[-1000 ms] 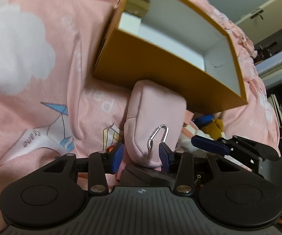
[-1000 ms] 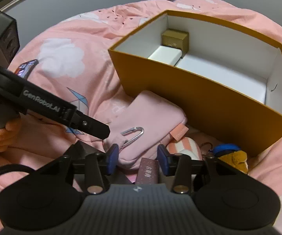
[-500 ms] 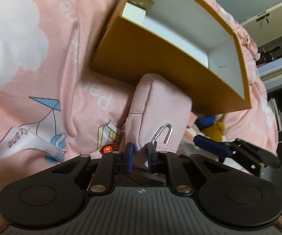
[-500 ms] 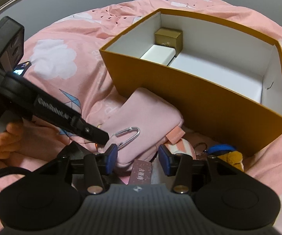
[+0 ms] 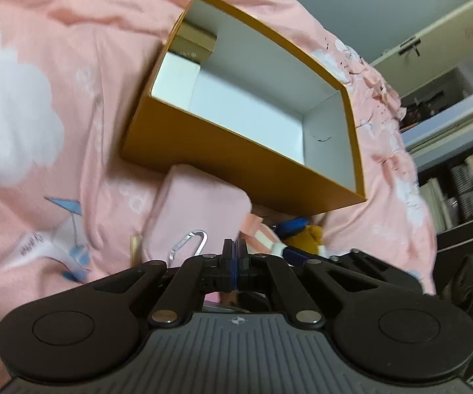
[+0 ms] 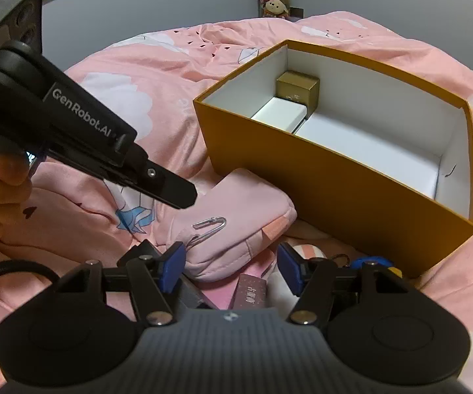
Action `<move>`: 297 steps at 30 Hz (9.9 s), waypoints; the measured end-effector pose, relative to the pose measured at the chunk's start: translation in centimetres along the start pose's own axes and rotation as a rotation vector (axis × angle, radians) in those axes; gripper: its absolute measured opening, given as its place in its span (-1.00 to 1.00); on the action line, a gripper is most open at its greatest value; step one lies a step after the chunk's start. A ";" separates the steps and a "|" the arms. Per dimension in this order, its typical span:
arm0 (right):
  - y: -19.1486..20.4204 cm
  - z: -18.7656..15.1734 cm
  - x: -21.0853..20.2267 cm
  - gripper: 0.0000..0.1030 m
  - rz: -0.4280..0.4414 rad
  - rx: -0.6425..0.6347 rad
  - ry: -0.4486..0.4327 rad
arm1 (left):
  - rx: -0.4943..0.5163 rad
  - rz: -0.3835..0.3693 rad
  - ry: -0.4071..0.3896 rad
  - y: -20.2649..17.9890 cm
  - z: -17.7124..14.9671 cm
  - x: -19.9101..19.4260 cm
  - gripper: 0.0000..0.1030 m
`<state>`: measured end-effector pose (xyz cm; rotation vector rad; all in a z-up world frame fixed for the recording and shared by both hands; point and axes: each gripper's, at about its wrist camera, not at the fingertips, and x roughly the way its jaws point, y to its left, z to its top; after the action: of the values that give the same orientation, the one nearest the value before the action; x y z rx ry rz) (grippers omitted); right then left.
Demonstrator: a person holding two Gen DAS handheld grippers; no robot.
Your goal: Organize objects
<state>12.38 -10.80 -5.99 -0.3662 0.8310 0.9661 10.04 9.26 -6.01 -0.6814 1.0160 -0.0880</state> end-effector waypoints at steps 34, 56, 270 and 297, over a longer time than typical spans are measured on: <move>-2.0 -0.2 1.7 -0.07 0.031 0.133 0.050 | -0.131 0.006 0.128 4.2 -0.8 1.6 -0.34; -1.5 0.1 1.9 0.15 0.023 0.087 0.016 | -0.018 -0.004 0.007 0.2 1.9 -0.9 -0.94; -16.6 12.7 12.2 0.30 0.059 0.060 0.299 | 0.910 0.318 0.694 -5.3 13.5 17.1 0.35; -17.3 10.4 14.4 -0.52 0.177 0.477 0.397 | 0.551 0.310 0.302 -4.0 13.0 6.0 -0.65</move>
<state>35.92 -5.44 -11.64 -0.0681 1.4398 0.8335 24.69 10.14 -3.82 -0.0023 1.3054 -0.1949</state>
